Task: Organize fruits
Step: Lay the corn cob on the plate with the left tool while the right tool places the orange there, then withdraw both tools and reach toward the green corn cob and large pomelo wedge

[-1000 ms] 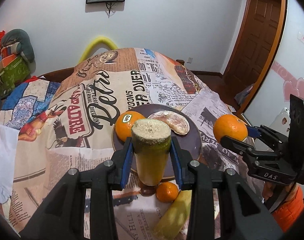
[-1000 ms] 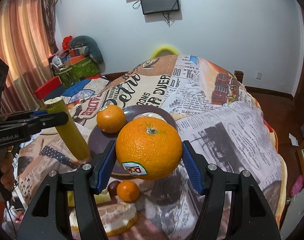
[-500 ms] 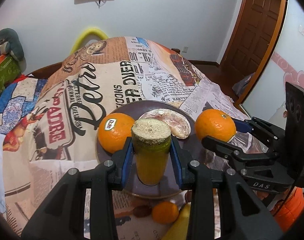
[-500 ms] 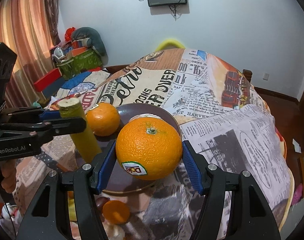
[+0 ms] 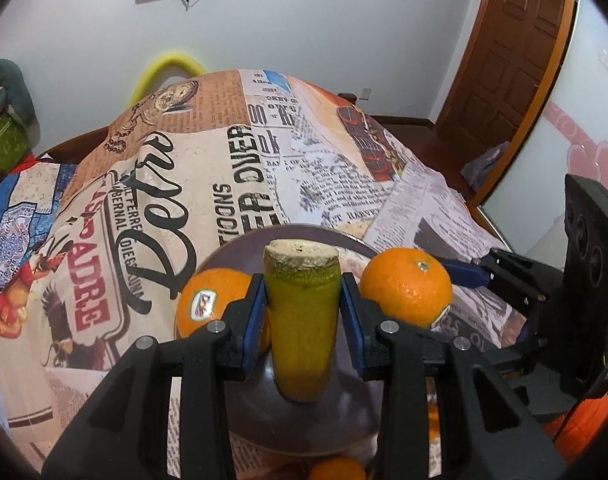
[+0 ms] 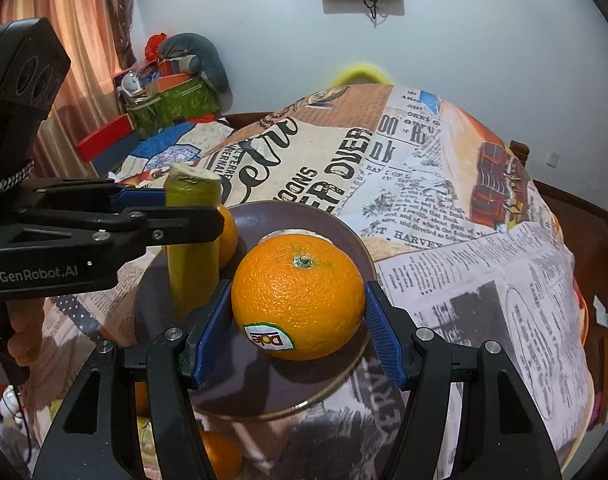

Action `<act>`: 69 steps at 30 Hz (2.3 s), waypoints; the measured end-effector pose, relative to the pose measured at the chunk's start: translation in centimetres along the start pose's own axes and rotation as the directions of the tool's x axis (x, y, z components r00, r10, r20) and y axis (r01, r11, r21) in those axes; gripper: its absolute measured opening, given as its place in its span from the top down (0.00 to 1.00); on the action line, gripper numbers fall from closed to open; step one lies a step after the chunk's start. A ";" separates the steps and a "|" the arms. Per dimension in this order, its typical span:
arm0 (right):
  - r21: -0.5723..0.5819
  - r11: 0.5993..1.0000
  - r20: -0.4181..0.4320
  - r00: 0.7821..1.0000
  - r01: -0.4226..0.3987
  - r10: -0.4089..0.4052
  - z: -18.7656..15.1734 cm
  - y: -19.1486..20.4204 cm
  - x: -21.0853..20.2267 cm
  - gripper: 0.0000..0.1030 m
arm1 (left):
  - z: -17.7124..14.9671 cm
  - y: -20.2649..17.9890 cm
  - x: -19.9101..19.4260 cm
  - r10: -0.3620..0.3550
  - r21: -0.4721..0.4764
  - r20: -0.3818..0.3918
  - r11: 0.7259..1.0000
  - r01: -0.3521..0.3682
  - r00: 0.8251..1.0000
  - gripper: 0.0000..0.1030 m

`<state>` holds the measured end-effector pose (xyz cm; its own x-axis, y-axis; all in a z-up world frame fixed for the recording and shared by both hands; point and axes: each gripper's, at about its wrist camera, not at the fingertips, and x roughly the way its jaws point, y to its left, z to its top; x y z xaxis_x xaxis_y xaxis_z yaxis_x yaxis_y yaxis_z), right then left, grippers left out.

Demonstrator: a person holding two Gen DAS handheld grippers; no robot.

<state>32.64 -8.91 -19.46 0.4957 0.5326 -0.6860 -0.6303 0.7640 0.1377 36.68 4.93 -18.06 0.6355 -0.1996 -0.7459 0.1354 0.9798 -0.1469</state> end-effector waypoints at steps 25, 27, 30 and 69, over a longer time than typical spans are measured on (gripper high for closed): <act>-0.016 1.000 -0.004 1.000 0.011 -0.011 0.3 0.7 -2.1 0.38 | -1.7 0.5 -3.8 0.044 -0.030 0.021 0.999 -0.043 0.999 0.64; -0.013 1.000 0.010 1.000 0.016 -0.016 0.3 0.8 -3.0 0.38 | -1.8 0.1 -5.0 0.047 -0.023 0.035 0.999 -0.046 0.998 0.64; -0.007 1.000 0.038 0.999 0.028 -0.028 0.3 1.3 -4.8 0.38 | -2.1 -0.5 -6.5 0.045 -0.014 0.049 0.999 -0.044 0.998 0.64; 0.057 0.993 -0.141 0.986 0.104 -0.095 -10.4 9.6 -5.4 0.12 | -16.6 0.5 -13.4 0.065 -0.061 -0.066 0.996 -0.069 0.996 0.45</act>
<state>17.74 -8.27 -21.82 0.4643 0.4015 -0.7895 -0.5404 0.8346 0.1067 15.65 8.19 -18.91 0.5914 -0.1345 -0.7950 0.0446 0.9899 -0.1343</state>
